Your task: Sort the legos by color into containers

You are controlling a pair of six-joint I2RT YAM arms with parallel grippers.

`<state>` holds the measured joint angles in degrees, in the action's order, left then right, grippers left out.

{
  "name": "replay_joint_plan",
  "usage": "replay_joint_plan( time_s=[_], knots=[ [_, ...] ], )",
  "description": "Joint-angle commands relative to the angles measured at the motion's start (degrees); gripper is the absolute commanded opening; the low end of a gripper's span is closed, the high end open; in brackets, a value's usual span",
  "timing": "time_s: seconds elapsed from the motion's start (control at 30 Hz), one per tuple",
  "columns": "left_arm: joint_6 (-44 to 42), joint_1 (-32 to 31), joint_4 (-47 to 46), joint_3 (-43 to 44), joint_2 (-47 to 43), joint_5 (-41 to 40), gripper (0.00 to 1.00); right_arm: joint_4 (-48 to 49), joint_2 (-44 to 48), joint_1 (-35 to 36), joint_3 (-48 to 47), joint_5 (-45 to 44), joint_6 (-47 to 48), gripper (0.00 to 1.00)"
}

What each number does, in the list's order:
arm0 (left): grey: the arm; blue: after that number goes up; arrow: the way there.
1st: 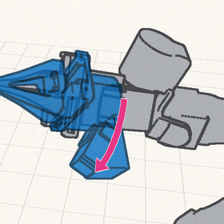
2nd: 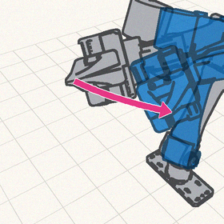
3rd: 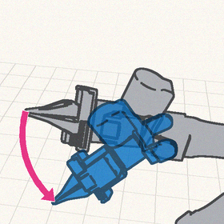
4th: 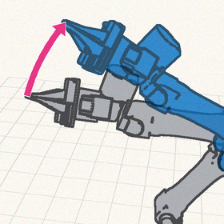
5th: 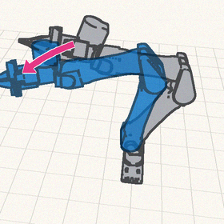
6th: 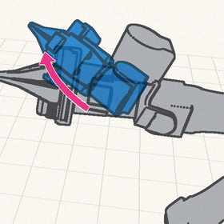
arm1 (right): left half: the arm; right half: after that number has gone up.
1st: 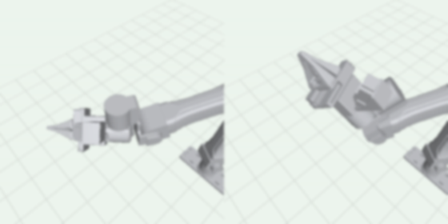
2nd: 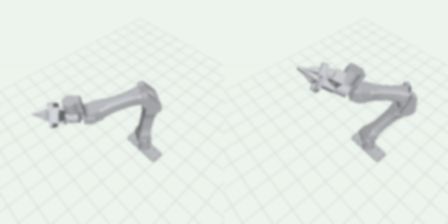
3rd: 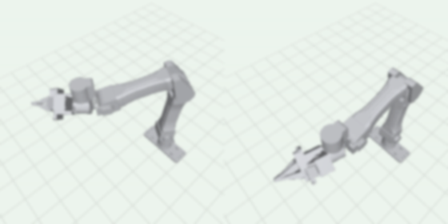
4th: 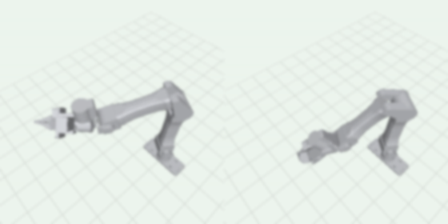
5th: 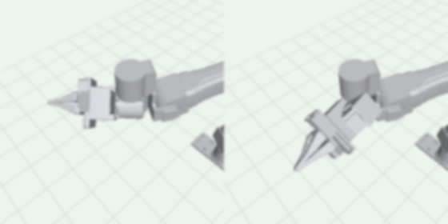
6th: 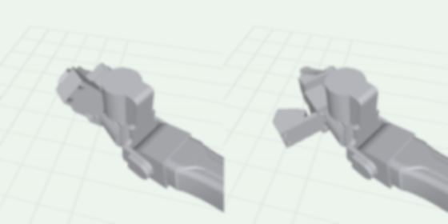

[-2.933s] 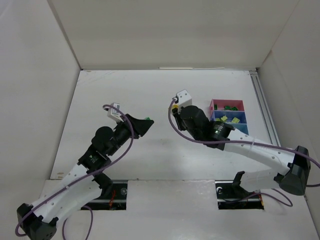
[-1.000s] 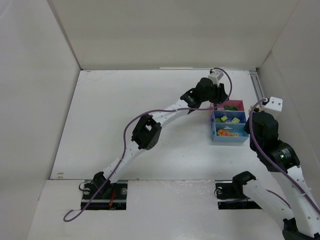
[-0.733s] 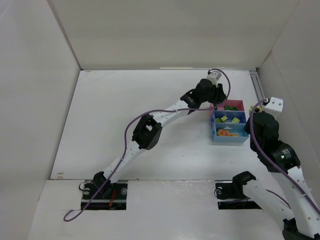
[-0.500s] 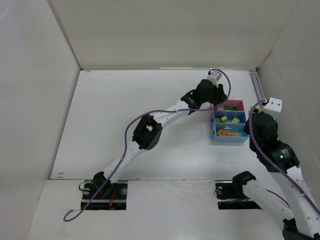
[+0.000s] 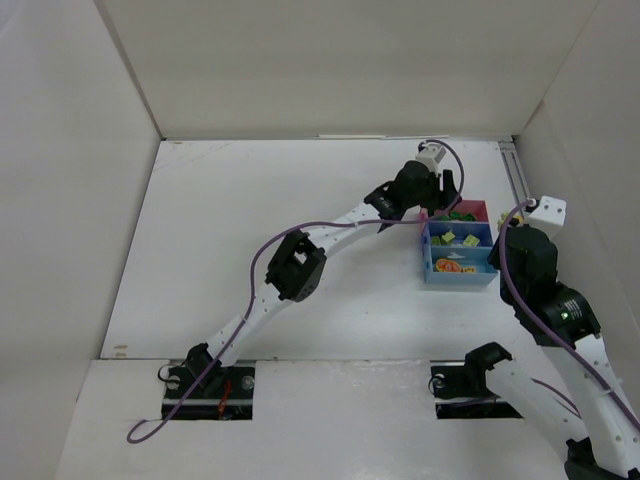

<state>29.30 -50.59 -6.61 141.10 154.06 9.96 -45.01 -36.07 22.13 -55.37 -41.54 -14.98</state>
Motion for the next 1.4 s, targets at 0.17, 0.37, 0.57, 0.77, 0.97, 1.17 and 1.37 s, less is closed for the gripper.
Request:
replay_joint_plan(
  time_s=[0.17,0.37,0.57,0.77,0.97,1.17,1.37],
  knots=[
    [0.1,-0.2,-3.4,-2.9,-3.3,-0.2,0.72,0.9,0.5,-0.2,-0.3,-0.2,0.0,0.02],
    [-1.9,-0.2,-1.2,-7.0,-13.5,8.6,0.9,2.6,0.5,-0.2,-0.3,2.8,2.8,0.01],
    [-2.6,2.5,-7.1,-22.9,-32.4,15.7,0.95,7.1,3.6,-0.2,1.3,8.3,7.4,0.0],
    [1.0,6.1,-12.2,-35.4,-43.6,29.7,0.96,16.4,4.5,-0.2,2.6,30.7,18.4,0.0],
    [2.8,8.6,-18.9,-59.1,-56.6,35.8,0.97,25.0,2.6,-0.2,3.9,54.0,24.7,0.0],
    [1.6,8.6,-22.8,-76.8,-71.7,29.0,1.0,29.2,-1.8,-0.2,5.0,64.6,25.4,0.0],
    [1.0,8.6,-22.8,-79.0,-74.8,28.2,1.0,31.2,-5.9,-0.2,4.5,65.6,26.0,0.0]
  ],
)
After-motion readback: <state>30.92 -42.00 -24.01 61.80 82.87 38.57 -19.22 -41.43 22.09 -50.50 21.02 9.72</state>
